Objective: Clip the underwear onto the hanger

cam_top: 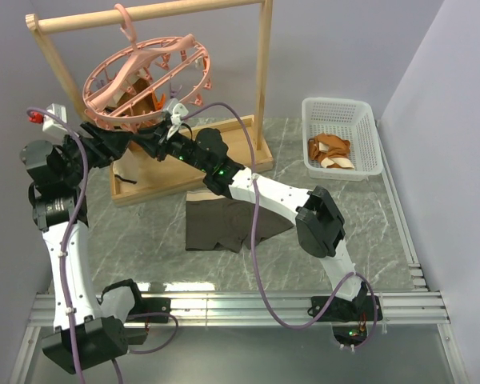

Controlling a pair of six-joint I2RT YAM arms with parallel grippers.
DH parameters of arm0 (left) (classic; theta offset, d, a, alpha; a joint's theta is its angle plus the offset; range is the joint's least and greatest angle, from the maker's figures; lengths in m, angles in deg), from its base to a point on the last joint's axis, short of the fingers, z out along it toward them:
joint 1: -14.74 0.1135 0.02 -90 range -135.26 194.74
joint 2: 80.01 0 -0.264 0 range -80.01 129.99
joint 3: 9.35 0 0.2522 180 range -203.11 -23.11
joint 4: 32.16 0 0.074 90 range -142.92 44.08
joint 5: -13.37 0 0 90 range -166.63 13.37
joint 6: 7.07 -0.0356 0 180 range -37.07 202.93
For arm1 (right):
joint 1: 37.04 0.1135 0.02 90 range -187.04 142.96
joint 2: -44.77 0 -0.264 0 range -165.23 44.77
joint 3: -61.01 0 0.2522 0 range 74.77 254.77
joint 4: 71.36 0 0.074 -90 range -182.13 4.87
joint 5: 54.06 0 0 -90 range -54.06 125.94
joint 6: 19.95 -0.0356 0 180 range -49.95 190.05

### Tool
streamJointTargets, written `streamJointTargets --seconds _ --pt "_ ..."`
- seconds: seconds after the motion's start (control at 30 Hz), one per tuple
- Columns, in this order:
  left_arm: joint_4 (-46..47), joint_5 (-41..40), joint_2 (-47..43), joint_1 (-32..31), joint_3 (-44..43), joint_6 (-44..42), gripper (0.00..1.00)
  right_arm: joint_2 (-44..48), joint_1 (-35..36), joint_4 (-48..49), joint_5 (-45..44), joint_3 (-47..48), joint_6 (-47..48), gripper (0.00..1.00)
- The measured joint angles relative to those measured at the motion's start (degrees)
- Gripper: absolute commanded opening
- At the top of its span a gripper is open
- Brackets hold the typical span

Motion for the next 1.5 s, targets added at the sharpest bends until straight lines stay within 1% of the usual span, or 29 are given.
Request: streamJointTargets --seconds 0.23,0.33,0.53,0.8,0.93,0.97,1.0,1.03,1.07,1.1,1.17,1.2,1.27,1.3,1.37,1.47,1.5 --pt "2.3 -3.1 2.1 -3.3 0.0 -0.2 0.66 0.0 0.0 -0.1 0.0 0.0 0.7 0.0" --pt "4.2 -4.3 2.4 -4.3 0.0 0.0 0.64 0.0 0.1 -0.1 -0.2 0.0 1.1 0.0" --pt "7.0 -6.9 2.4 -5.4 0.2 1.0 0.55 0.0 0.4 0.1 -1.2 0.0 2.0 0.0" --pt "8.3 -8.1 3.4 -7.2 0.5 1.1 0.54 0.0 0.4 0.1 -1.8 0.0 2.6 0.0" --pt "8.5 -8.8 3.5 -7.4 0.7 1.2 0.39 0.0 0.5 0.1 -1.9 0.0 2.6 0.0" --pt "8.5 -9.0 3.5 -7.4 0.7 1.2 0.26 0.0 0.5 0.1 -2.1 0.0 2.7 0.0" --pt "8.7 -9.3 3.5 -7.4 0.7 1.3 0.2 0.0 0.6 0.2 -2.1 0.0 2.8 0.0" --pt "8.9 -9.7 3.5 -7.4 0.7 0.8 0.1 0.0 0.6 0.3 -2.1 0.0 2.8 0.0" --pt "9.2 -9.7 3.5 -7.4 0.8 1.0 0.06 0.0 0.6 0.3 -2.2 0.0 2.8 0.0" --pt "9.4 -9.9 3.5 -7.4 0.8 0.8 0.02 0.0 0.6 0.4 -2.4 0.0 2.8 0.08" --pt "9.8 -9.8 3.5 -7.4 0.9 0.8 0.0 0.1 0.6 0.5 -2.5 -0.2 2.8 0.21" --pt "9.9 -9.8 3.5 -7.4 1.0 0.9 0.0 0.2 0.6 0.6 -2.6 -0.5 2.8 0.36" --pt "10.3 -9.8 3.6 -7.4 1.1 1.2 0.0 0.9 0.6 0.4 -2.2 -1.7 2.8 0.46" --pt "10.5 -9.8 3.7 -7.4 1.1 1.3 0.0 1.3 0.7 0.3 -1.8 -2.8 2.9 0.53" --pt "10.6 -9.8 3.9 -7.4 1.1 1.4 0.01 2.1 1.0 -0.3 -1.3 -4.7 3.0 0.57" --pt "10.9 -9.8 3.9 -7.4 1.1 1.4 0.01 4.2 1.1 -2.2 -0.3 -8.5 3.0 0.57" --pt "10.9 -9.7 3.9 -7.4 1.1 1.4 0.0 5.3 1.1 -2.7 0.3 -10.4 2.9 0.54"
